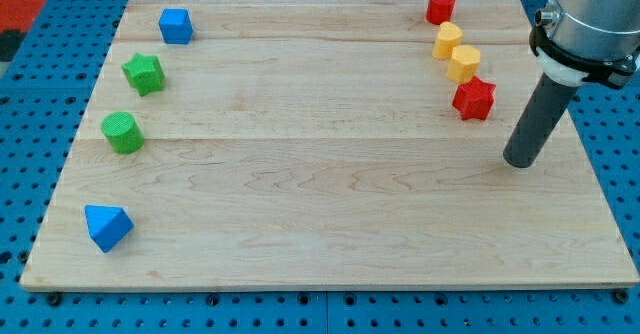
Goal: Place your arm right to the red star
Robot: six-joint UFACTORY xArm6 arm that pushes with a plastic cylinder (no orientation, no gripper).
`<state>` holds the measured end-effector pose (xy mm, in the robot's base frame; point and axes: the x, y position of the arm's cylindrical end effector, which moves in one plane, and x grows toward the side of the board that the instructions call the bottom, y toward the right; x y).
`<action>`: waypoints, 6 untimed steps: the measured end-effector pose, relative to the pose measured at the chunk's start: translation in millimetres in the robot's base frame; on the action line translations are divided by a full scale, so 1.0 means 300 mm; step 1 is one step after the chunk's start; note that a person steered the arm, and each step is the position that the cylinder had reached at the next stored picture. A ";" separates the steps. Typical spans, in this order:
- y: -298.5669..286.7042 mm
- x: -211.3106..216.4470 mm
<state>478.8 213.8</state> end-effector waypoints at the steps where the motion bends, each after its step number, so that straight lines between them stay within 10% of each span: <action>1: -0.001 0.000; 6: -0.012 -0.001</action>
